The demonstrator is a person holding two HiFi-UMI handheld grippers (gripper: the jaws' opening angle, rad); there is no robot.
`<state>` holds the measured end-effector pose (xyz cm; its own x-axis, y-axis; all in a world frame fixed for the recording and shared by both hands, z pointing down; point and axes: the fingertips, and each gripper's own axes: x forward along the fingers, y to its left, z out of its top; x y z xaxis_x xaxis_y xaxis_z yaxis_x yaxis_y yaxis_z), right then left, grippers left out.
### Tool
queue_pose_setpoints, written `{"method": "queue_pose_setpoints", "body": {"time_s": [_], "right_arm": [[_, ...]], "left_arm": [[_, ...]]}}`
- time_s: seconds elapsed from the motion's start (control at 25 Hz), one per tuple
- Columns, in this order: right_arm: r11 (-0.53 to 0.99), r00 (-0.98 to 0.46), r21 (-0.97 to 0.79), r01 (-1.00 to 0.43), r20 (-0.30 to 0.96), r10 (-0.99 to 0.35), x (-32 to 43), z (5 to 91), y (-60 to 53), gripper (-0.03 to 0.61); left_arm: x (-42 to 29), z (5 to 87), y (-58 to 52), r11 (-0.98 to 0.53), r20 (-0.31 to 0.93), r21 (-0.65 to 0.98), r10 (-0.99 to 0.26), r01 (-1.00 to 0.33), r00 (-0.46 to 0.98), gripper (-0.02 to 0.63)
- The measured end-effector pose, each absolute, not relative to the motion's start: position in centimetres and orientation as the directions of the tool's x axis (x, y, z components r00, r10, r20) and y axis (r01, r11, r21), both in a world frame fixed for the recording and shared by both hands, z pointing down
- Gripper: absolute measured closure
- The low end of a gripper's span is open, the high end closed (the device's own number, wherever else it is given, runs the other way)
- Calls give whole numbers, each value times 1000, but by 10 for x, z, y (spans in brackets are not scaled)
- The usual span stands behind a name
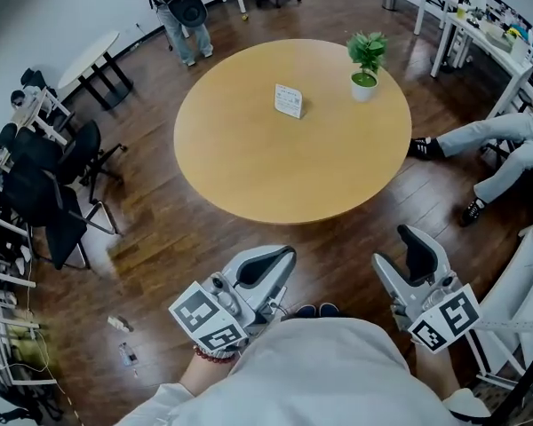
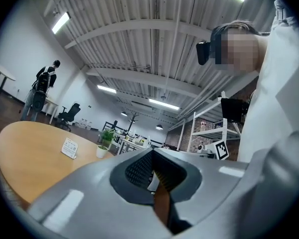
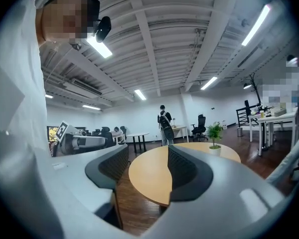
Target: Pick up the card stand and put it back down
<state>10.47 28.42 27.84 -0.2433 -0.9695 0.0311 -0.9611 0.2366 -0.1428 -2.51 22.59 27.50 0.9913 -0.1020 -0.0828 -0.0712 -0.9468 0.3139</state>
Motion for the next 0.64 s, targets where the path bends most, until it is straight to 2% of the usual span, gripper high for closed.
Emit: {"method": "queue_pose_setpoints", "body": {"time_s": [0.64], "right_arm": [[317, -322, -113, -942, 36, -946, 94, 281, 274, 333]], "left_arm": [[-23, 275, 235, -949, -76, 303, -120, -91, 990, 612]]}}
